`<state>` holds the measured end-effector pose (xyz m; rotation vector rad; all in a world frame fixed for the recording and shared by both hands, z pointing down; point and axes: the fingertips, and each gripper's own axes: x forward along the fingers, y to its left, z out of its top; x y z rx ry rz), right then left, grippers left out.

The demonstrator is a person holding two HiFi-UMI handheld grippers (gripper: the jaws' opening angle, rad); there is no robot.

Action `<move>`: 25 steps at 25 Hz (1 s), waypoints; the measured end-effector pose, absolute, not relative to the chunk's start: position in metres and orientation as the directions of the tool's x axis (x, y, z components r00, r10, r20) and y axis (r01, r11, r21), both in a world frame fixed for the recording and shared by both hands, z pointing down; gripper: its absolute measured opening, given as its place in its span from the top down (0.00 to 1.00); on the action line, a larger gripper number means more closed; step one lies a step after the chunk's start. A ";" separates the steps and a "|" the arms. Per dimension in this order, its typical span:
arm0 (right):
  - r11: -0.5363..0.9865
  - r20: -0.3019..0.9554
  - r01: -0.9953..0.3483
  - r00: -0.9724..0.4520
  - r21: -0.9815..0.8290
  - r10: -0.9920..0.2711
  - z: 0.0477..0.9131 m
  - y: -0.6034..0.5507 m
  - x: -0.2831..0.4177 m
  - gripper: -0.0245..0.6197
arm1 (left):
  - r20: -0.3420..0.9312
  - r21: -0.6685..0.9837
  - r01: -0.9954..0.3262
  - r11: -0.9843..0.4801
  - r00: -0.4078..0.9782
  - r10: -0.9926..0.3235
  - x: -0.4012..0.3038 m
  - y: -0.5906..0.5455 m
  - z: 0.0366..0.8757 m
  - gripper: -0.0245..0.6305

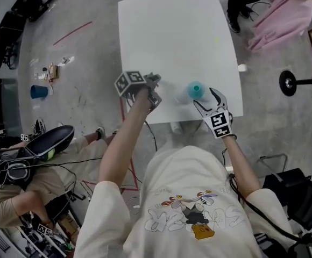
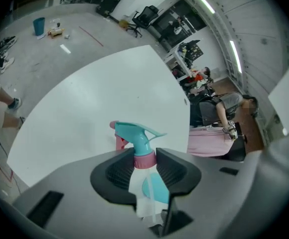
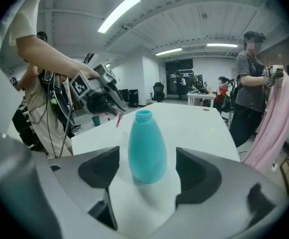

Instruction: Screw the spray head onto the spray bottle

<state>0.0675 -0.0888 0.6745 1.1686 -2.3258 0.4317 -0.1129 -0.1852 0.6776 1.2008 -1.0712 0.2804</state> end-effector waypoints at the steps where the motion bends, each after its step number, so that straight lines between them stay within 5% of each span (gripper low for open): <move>1: 0.589 0.565 -0.806 -0.510 -0.052 -0.648 0.683 -0.095 0.061 0.42 | 0.777 0.626 -0.693 0.359 0.514 -0.363 -0.113 -0.183 0.666 0.75; 3: 0.601 0.573 -0.798 -0.511 -0.040 -0.640 0.695 -0.106 0.052 0.36 | 0.756 0.639 -0.718 0.276 0.519 -0.400 -0.108 -0.178 0.646 0.75; 9: 0.638 0.631 -0.770 -0.497 -0.003 -0.595 0.732 -0.100 0.060 0.36 | 0.673 0.632 -0.775 0.008 0.544 -0.501 -0.064 -0.154 0.589 0.74; 13: 0.662 0.669 -0.748 -0.473 0.038 -0.573 0.702 -0.098 0.046 0.37 | 0.442 0.637 -0.733 -0.239 0.601 -0.666 -0.053 -0.159 0.506 0.75; 17: 0.688 0.707 -0.726 -0.495 -0.018 -0.504 0.660 -0.077 0.016 0.37 | 0.262 0.458 -0.768 -0.448 0.599 -0.757 -0.052 -0.141 0.434 0.75; 25: 0.721 0.730 -0.687 -0.540 -0.094 -0.419 0.606 -0.087 -0.013 0.37 | 0.142 0.270 -0.770 -0.579 0.626 -0.767 -0.032 -0.151 0.365 0.75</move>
